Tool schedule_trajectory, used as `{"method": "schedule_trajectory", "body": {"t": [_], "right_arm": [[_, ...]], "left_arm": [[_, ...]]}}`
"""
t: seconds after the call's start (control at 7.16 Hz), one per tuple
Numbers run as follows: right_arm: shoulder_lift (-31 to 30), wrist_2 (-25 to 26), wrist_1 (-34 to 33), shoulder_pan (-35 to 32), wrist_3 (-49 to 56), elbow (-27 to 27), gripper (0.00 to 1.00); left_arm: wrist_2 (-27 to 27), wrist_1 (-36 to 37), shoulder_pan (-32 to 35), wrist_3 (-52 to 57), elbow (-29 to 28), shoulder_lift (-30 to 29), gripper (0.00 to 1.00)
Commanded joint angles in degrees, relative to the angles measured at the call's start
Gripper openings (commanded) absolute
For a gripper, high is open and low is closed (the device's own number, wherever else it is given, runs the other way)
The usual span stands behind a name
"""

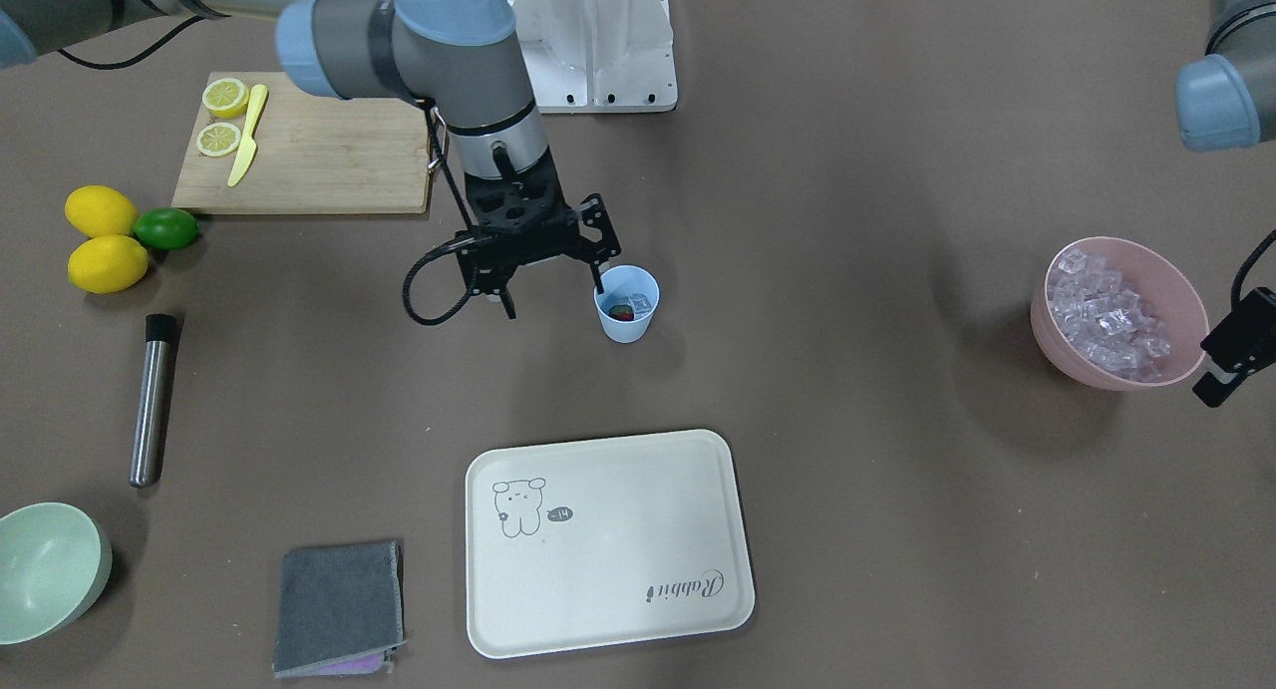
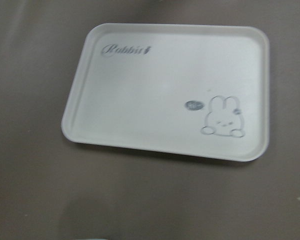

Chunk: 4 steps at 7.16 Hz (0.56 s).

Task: Mash ice and strawberries in cup
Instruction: 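Move the right gripper back toward the steel muddler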

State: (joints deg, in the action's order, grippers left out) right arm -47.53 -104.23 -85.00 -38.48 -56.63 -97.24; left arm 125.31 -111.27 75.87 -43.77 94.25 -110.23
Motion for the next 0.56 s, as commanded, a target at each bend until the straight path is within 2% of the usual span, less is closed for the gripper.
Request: {"method": "schedule_trajectory", "body": {"t": [0.0,0.28,0.42], "right_arm": [[-1.4,-15.3,-10.7,-14.9,12.5,-0.8,1.00],[-9.2,-15.4,-11.4,-21.3,25.0,1.9,1.00],[-11.0,-15.7,-11.1,-23.1,25.8,4.8,1.00]], "left_arm": [[-0.1,0.2,1.4,0.1,0.0,-0.7,0.98],[-0.1,0.3,1.0,5.6,-0.3,-0.3,0.98],[-0.1,0.3,1.0,8.0,-0.3,0.2,0.98]]}}
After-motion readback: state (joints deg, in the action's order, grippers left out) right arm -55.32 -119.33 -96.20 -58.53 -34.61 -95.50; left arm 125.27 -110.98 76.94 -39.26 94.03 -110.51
